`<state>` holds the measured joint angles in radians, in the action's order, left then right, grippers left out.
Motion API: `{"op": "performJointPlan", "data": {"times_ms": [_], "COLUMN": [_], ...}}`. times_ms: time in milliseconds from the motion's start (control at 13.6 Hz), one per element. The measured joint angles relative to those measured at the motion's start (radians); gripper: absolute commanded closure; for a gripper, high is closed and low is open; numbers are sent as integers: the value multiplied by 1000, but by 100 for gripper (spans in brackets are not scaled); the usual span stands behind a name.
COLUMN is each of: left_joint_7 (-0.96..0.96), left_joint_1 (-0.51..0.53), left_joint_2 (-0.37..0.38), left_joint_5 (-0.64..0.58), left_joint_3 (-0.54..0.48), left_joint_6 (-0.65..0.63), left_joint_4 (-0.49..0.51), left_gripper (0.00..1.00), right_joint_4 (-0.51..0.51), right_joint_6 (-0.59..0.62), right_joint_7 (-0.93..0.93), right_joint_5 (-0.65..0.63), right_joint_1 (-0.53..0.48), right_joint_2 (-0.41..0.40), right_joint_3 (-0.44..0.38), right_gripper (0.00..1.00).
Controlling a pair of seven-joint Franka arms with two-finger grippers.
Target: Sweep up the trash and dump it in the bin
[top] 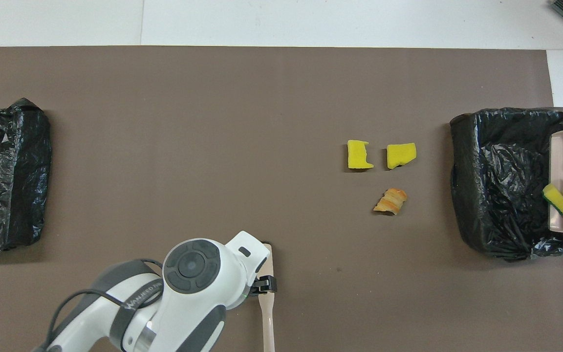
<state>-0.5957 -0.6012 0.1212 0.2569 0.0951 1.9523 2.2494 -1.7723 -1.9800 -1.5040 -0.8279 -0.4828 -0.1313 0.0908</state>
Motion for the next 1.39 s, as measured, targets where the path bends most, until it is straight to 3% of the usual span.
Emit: {"op": "performJointPlan", "data": {"times_ms": [440, 954, 1101, 1247, 1394], "left_joint_7": [269, 439, 522, 593, 617], "left_joint_1": [302, 516, 575, 640, 673], "left_joint_2": [-25, -44, -47, -51, -61], "left_joint_5": [-76, -174, -183, -186, -195], "left_joint_3": [-5, -6, -5, -6, -7], "left_joint_6": [-142, -183, -245, -289, -310], "left_joint_4": [-188, -360, -423, -470, -518], "left_gripper": [0, 0, 0, 0, 0], "right_joint_4": [-24, -34, -27, -1, 13], "right_joint_6": [-55, -78, -20, 90, 174], "right_joint_7": [2, 2, 3, 16, 147], "right_joint_5": [-110, -149, -70, 120, 238], "right_joint_1": [34, 30, 30, 35, 79], "right_joint_2": [5, 33, 87, 133, 147], "right_joint_3": [0, -4, -4, 2, 8], "right_gripper": [100, 100, 100, 100, 100]}}
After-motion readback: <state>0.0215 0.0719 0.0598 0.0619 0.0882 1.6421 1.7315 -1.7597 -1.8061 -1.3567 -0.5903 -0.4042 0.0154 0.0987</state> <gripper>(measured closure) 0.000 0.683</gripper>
